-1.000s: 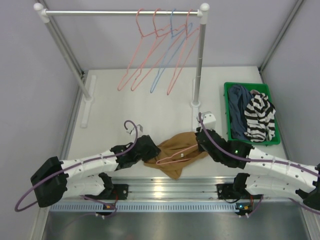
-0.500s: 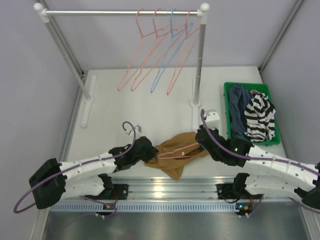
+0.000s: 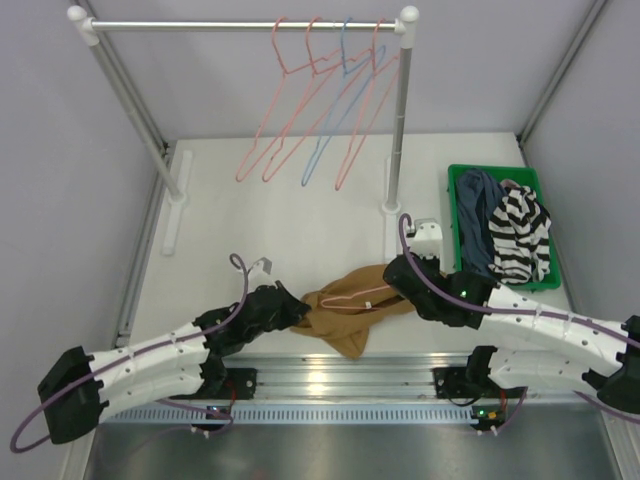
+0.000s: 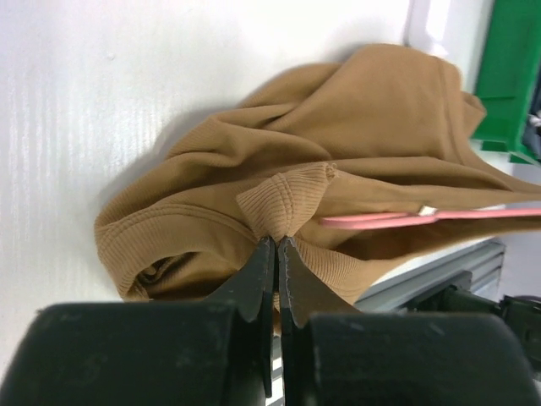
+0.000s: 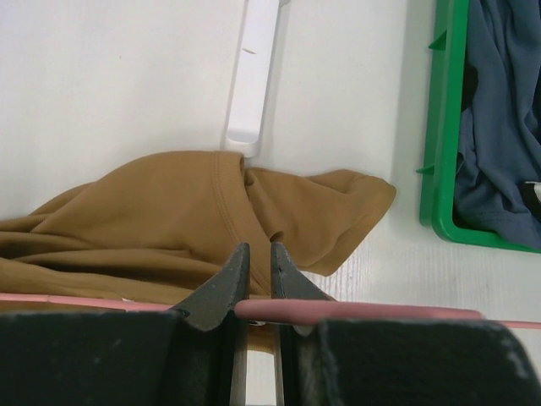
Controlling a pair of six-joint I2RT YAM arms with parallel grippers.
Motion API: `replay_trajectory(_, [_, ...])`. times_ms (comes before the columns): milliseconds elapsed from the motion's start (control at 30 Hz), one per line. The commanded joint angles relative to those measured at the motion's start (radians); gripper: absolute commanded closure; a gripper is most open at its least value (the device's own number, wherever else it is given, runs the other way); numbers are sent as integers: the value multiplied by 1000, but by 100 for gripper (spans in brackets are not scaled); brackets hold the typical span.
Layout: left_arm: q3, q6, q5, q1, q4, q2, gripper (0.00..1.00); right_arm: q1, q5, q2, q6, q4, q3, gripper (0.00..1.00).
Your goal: Place the tank top on the hanger
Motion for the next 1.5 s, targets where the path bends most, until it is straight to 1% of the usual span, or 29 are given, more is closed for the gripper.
replay_trajectory(0, [-19, 64, 16, 2, 66, -86, 100, 15, 54, 2, 12, -3, 42, 100])
replay_trajectory(133, [-25, 99, 42, 2, 98, -130, 100, 15, 45, 7, -2, 17, 38, 100])
replay_trajectory(267, [-25, 148, 78, 2, 173, -143, 100, 15, 28, 9, -19, 43, 43, 100])
replay_trajectory(300, [-23, 159, 98, 2, 216, -143, 100, 15, 14, 4, -29, 49, 43, 100])
replay_trajectory(467, [15, 220, 117, 2, 276, -105, 100, 15, -24, -17, -45, 80, 51, 100])
replay_trajectory(567, [62, 262, 140, 2, 302, -58, 100, 16, -46, -34, -48, 100, 57, 100])
replay_trajectory(700, [124, 303, 169, 2, 296, 7, 100, 16, -56, -39, -52, 105, 81, 100])
replay_trajectory(833, [173, 343, 167, 2, 284, 15, 99, 16, -72, -40, -55, 111, 91, 100])
replay_trajectory(967, [220, 394, 181, 2, 258, 22, 96, 16, -73, -34, -69, 137, 101, 100])
replay_trajectory(1267, [357, 493, 206, 2, 133, 41, 95, 18, -73, 10, -129, 157, 193, 100])
replay_trajectory(1333, [369, 509, 221, 2, 132, 38, 93, 19, -73, 21, -140, 154, 219, 100])
replay_trajectory(1367, [380, 522, 226, 2, 103, 39, 92, 21, -73, 24, -144, 154, 226, 100])
replay_trajectory(1467, [401, 542, 221, 2, 78, 36, 91, 21, -72, 36, -161, 158, 249, 100])
